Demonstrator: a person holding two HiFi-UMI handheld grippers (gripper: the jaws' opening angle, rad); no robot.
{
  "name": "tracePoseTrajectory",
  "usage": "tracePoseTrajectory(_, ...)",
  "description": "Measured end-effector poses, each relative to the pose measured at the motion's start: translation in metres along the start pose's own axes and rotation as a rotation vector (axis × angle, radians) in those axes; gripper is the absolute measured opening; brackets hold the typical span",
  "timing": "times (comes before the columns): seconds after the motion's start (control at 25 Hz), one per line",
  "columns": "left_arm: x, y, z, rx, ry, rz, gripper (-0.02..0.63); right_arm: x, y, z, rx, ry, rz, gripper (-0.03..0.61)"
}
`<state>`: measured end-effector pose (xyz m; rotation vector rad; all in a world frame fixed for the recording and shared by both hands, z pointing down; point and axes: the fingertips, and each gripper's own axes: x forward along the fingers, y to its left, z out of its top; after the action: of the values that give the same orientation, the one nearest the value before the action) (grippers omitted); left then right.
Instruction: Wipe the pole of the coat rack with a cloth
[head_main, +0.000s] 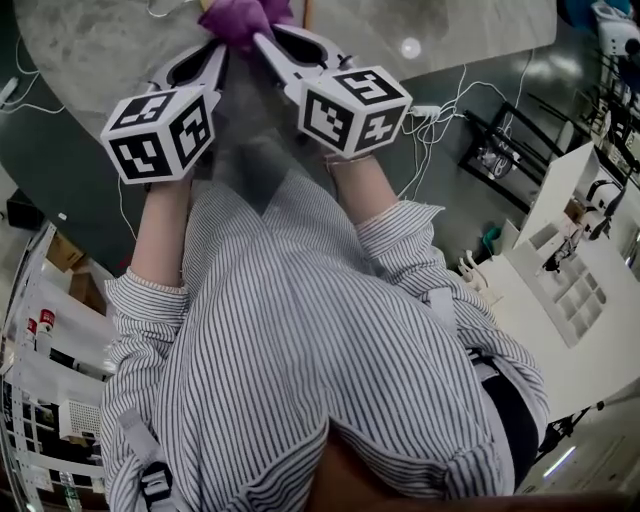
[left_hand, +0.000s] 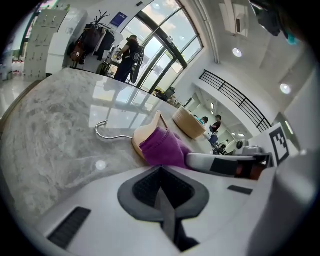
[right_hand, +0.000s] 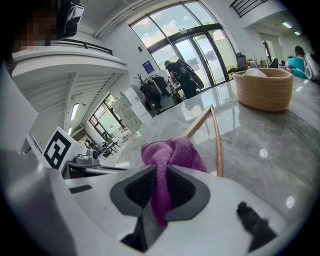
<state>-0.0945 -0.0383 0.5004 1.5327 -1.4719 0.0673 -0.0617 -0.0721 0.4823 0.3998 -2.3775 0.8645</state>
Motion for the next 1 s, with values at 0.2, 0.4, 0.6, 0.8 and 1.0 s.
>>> tracePoseTrajectory(0.2, -0.004, -0.009, -0.008, -0.001, -0.011, 0.020, 0.009, -0.011, 0.002, -0.008, -0.012, 0.004, 0.021, 0.061)
tracePoseTrajectory(0.4, -0.008, -0.020, -0.019, 0.002, -0.024, 0.034, 0.009, -0.024, 0.005, -0.021, -0.024, 0.013, 0.050, 0.061)
tracePoseTrajectory(0.6, -0.011, -0.032, -0.031, 0.001, -0.033, 0.042, 0.009, -0.040, 0.006, -0.032, -0.035, 0.014, 0.071, 0.061)
tracePoseTrajectory(0.8, -0.016, -0.042, -0.046, 0.004, -0.038, 0.050, 0.009, -0.054, 0.010, -0.045, -0.044, 0.017, 0.081, 0.061)
tracePoseTrajectory(1.0, -0.020, -0.050, -0.060, 0.007, -0.041, 0.057, 0.009, -0.066, 0.012, -0.059, -0.049, 0.024, 0.091, 0.061)
